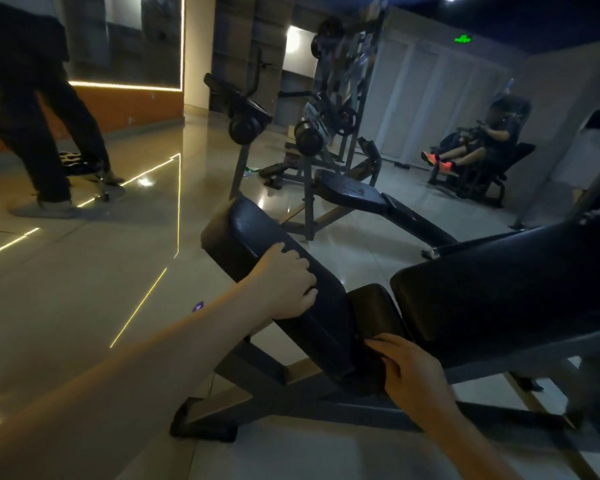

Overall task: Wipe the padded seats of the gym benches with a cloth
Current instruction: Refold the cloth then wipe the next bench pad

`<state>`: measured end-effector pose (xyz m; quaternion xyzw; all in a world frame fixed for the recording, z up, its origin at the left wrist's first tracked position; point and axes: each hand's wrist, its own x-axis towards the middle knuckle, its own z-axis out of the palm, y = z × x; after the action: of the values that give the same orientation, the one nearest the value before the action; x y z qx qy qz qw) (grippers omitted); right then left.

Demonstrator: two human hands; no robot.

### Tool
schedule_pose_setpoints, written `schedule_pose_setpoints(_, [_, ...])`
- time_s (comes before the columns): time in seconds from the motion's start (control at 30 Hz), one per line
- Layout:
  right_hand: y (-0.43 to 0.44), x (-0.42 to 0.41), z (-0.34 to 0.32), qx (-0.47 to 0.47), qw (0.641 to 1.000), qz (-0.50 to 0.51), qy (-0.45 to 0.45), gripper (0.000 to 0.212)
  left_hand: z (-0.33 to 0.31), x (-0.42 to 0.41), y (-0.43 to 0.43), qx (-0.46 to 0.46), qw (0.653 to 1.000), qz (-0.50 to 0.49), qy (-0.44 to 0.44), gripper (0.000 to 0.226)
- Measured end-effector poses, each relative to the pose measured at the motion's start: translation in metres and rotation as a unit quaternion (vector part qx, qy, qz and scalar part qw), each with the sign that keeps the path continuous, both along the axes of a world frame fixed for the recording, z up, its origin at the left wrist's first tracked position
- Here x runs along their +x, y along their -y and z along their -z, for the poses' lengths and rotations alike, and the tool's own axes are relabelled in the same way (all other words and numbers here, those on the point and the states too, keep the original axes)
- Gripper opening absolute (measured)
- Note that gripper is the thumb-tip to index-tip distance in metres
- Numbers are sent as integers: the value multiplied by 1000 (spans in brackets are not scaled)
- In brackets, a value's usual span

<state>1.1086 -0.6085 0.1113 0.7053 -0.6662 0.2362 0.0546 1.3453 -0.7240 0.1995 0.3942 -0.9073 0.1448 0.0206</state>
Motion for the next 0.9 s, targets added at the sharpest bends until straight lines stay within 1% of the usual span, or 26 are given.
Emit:
schedule_pose_setpoints(0.07, [4, 27, 1, -36, 983, 44, 172, 38, -3, 12, 1, -69, 997, 8, -25, 44])
schedule_pose_setpoints(0.1, [8, 44, 4, -48, 970, 58, 229, 38, -5, 19, 2, -99, 995, 5, -34, 44])
schedule_pose_setpoints(0.17, [18, 77, 9, -72, 944, 72, 314, 37, -13, 33, 8, -127, 991, -9, -50, 43])
schedule_pose_setpoints(0.23, [29, 99, 5, -97, 927, 67, 356, 37, -19, 42, 17, -114, 990, -15, -81, 42])
schedule_pose_setpoints(0.3, [40, 116, -9, -105, 930, 27, 351, 35, -25, 45, 23, -75, 990, -20, -115, 41])
schedule_pose_setpoints(0.37, [48, 137, -24, -112, 937, -30, 329, 35, -31, 46, 24, -20, 982, -20, -185, 37])
schedule_pose_setpoints(0.43, [55, 161, -40, -128, 941, -70, 307, 35, -41, 47, 23, 50, 956, -25, -289, 34])
schedule_pose_setpoints(0.5, [65, 186, -56, -152, 940, -92, 290, 32, -54, 51, 21, 109, 921, -34, -372, 36])
schedule_pose_setpoints(0.57, [78, 211, -74, -165, 940, -108, 277, 24, -65, 57, 23, 132, 901, -41, -412, 40])
schedule_pose_setpoints(0.63, [88, 230, -88, -175, 937, -128, 273, 17, -74, 64, 25, 125, 896, -54, -423, 40])
schedule_pose_setpoints(0.67, [92, 236, -92, -190, 936, -136, 262, 17, -78, 69, 27, 111, 897, -63, -424, 39])
schedule_pose_setpoints(0.73, [96, 238, -91, -215, 937, -164, 222, 24, -81, 79, 31, 82, 906, -70, -410, 37])
schedule_pose_setpoints(0.8, [94, 227, -80, -229, 940, -177, 181, 30, -77, 84, 31, 83, 920, -63, -378, 35])
schedule_pose_setpoints(0.83, [92, 217, -71, -235, 940, -171, 177, 34, -73, 85, 32, 96, 924, -64, -366, 35])
schedule_pose_setpoints(0.9, [82, 191, -47, -230, 942, -142, 199, 42, -62, 83, 36, 113, 929, -82, -342, 36])
